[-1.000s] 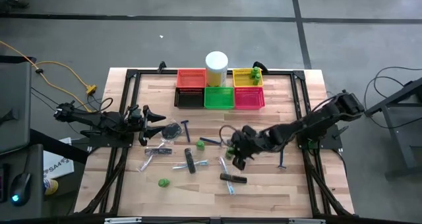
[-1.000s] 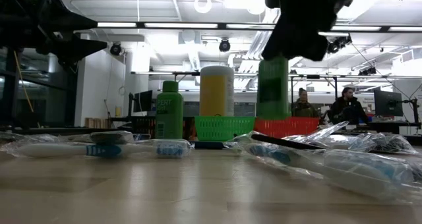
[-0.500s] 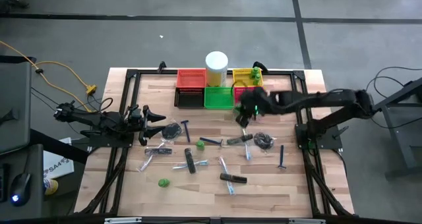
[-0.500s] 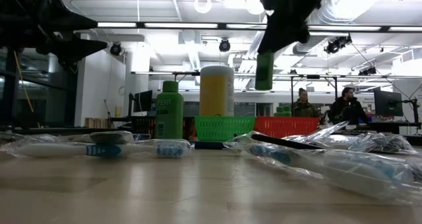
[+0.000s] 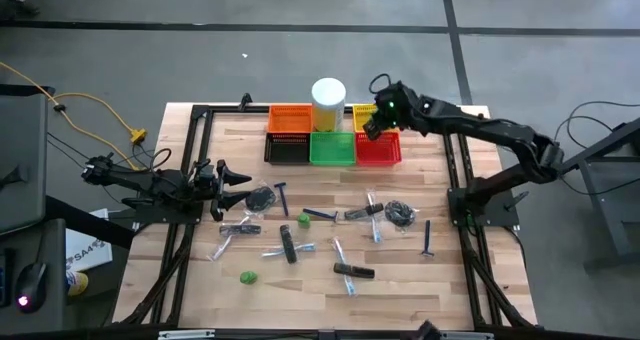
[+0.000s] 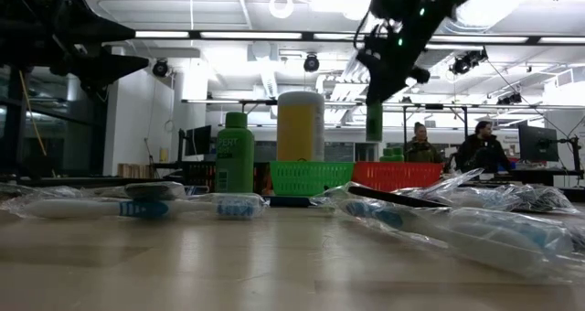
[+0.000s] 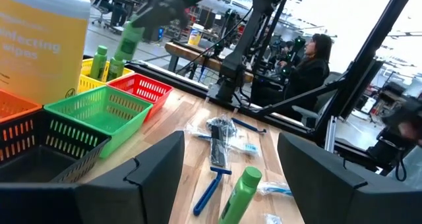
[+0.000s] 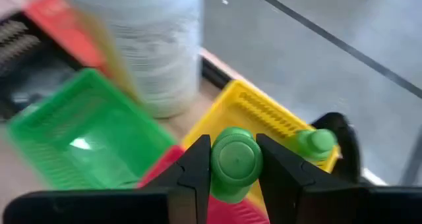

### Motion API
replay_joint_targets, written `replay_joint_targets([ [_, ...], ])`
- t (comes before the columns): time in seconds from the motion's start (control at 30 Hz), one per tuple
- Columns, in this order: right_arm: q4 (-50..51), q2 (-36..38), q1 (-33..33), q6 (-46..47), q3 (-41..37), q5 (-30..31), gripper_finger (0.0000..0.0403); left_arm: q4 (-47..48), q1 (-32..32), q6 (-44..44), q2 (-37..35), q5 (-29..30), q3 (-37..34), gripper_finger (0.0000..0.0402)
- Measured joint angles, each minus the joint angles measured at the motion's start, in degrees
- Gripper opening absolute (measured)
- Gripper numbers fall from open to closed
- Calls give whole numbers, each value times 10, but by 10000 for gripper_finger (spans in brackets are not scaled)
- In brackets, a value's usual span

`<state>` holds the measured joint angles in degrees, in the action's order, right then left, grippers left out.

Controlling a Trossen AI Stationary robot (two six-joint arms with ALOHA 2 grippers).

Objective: Pick & Place Travel size toiletries
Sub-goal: Put the green shampoo into the yellow bin

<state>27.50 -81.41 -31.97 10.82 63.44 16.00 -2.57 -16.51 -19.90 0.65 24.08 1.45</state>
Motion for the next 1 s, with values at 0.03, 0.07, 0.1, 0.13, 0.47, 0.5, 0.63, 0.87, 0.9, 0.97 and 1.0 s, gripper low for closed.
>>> replay_joint_targets([
  [0.03,-3,-10,-10,-3,0,0,91,0,0,0,0,0,0,246],
  [0.07,-4,-20,-21,-1,0,0,91,0,0,1,0,0,0,246],
  [0.1,-4,-30,-29,5,0,0,91,0,0,1,0,0,0,246],
  [0.13,-4,-39,-38,12,0,0,91,0,0,1,0,0,0,246],
  [0.47,-21,-86,-76,57,0,15,91,0,0,-1,0,-1,0,246],
  [0.5,-24,-90,-78,59,0,17,91,0,0,-1,0,-1,0,246],
  [0.63,-26,-101,-86,80,0,17,91,0,0,-1,0,-1,0,246],
  [0.87,-25,-111,-85,106,-1,15,91,1,0,0,0,-1,0,246],
  [0.9,-24,-111,-85,108,-1,18,91,1,0,0,0,-1,0,246],
  [0.97,-23,-111,-85,116,-1,21,91,1,0,0,0,-1,0,246],
  [1.0,-20,-111,-85,119,-1,20,91,0,0,0,0,-1,0,246],
])
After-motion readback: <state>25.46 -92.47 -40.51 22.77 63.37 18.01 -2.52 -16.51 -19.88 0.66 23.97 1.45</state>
